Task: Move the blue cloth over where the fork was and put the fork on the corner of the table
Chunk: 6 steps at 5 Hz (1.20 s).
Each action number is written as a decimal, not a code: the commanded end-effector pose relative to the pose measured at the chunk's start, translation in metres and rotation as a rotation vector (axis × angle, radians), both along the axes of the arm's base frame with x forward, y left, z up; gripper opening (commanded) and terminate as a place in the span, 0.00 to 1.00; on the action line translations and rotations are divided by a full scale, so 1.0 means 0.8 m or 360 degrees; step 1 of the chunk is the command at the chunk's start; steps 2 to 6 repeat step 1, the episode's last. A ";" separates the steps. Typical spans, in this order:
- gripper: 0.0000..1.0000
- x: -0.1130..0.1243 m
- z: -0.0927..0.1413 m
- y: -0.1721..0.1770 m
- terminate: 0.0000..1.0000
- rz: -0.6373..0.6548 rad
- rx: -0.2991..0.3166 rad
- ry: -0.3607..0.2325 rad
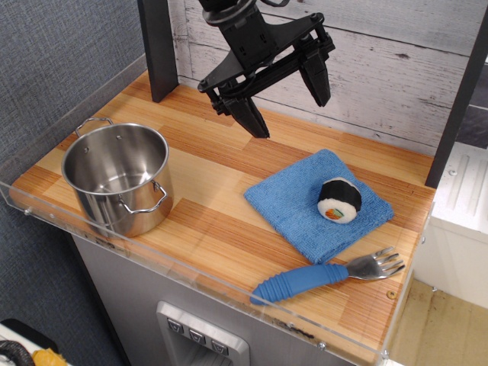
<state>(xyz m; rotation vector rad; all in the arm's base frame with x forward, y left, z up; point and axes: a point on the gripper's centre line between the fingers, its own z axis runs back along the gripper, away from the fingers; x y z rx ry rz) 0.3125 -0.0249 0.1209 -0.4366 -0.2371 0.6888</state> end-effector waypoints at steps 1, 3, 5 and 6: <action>1.00 -0.008 0.009 0.002 1.00 0.0003 0.0003 -0.0058; 1.00 -0.008 0.009 0.002 1.00 0.0003 0.0003 -0.0058; 1.00 -0.008 0.009 0.002 1.00 0.0003 0.0003 -0.0058; 1.00 -0.008 0.009 0.002 1.00 0.0003 0.0003 -0.0058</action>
